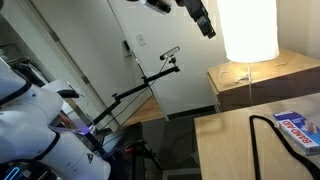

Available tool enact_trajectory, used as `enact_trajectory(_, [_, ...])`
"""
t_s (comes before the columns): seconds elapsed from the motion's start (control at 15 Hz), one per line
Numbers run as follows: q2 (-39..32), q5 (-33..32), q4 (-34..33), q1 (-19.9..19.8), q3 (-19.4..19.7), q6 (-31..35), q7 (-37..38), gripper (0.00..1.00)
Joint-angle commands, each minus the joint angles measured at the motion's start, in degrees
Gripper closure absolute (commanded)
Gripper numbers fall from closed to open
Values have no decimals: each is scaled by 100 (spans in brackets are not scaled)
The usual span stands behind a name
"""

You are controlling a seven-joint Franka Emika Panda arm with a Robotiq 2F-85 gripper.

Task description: Put the band aid box on the black bag and take out some bandaids

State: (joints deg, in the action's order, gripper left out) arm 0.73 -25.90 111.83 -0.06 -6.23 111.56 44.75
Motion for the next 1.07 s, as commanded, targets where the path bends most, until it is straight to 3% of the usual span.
enact_trajectory(0.0, [-803,49,-642,73,196,-687,642,0])
enact_trajectory(0.53, [-2394,1342,-1750,52,882,-1388,1400,0])
enact_trajectory(0.8, [-2793,2223,-2097,11,1076,-1531,1998,0])
enact_trajectory(1.0, [-2783,2707,-2043,-30,1207,-1251,2602,0])
